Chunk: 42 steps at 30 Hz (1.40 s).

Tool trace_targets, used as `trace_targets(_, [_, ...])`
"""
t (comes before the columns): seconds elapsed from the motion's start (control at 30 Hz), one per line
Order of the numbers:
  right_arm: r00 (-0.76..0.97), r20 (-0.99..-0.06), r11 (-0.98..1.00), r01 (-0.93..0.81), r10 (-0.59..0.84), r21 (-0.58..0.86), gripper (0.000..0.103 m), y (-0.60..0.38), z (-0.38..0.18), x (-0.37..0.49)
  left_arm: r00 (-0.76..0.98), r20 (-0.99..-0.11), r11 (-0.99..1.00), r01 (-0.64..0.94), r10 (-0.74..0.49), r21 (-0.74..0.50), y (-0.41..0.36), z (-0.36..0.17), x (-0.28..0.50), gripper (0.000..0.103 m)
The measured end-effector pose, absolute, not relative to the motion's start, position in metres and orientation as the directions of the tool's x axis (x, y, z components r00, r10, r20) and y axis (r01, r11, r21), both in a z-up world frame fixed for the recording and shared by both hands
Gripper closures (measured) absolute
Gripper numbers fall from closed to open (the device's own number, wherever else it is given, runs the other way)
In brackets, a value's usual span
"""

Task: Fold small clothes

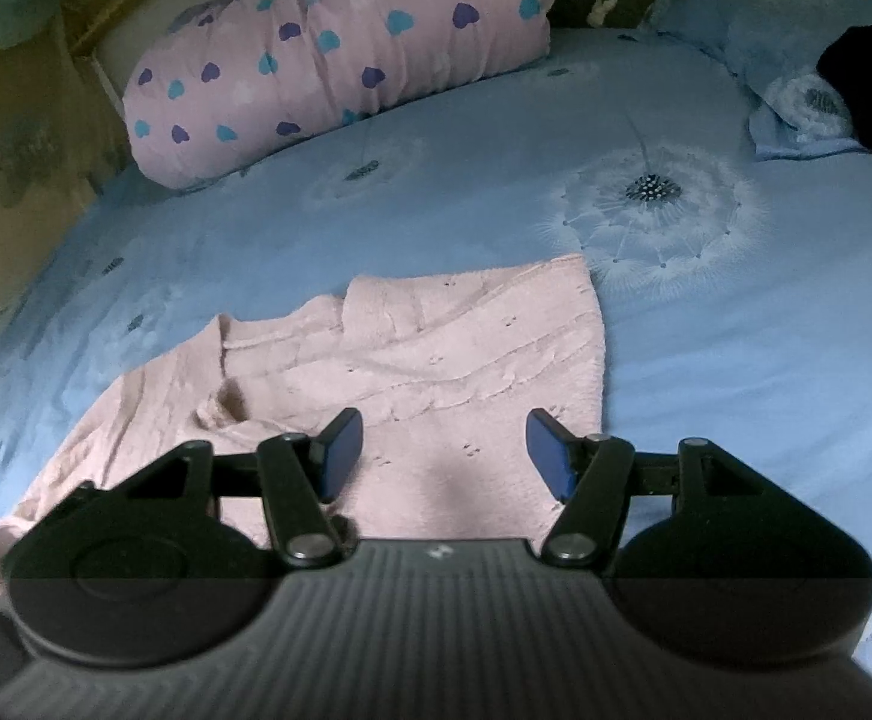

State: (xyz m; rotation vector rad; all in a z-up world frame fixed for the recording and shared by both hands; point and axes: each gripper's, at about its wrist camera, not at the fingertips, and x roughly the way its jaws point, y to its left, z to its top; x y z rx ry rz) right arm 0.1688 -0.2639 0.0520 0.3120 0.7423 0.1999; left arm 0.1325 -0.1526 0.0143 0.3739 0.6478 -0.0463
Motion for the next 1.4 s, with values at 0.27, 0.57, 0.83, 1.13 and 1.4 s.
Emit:
trace_targets(0.27, [0.701,-0.655,0.947,-0.096,0.284,0.308,0.039,-0.255,0.048,0.17,0.821,-0.569,0.974,0.101,0.032,0.201,-0.112,0.044,0.129,0.08])
trace_targets(0.57, [0.687,-0.669,0.951,-0.113,0.284,0.288,0.039,-0.249,0.045,0.171,0.829,-0.538,0.984,-0.075,0.151,0.161,-0.033,0.068,0.132,0.08])
trace_targets(0.83, [0.666,-0.693,0.957,-0.124,0.276,0.263,0.04,-0.243,0.038,0.175,0.764,-0.622,0.984,-0.16,0.172,0.075,0.033,0.048,0.14,0.074])
trace_targets(1.13, [0.665,-0.697,0.962,-0.136,0.266,0.238,0.04,-0.241,0.037,0.173,0.795,-0.594,0.991,-0.135,0.121,0.02,0.051,0.051,0.137,0.027])
trace_targets(1.4, [0.676,-0.698,0.966,-0.086,0.237,0.244,0.04,-0.249,0.034,0.177,0.79,-0.593,0.988,-0.12,0.153,0.095,0.056,0.036,0.153,0.028])
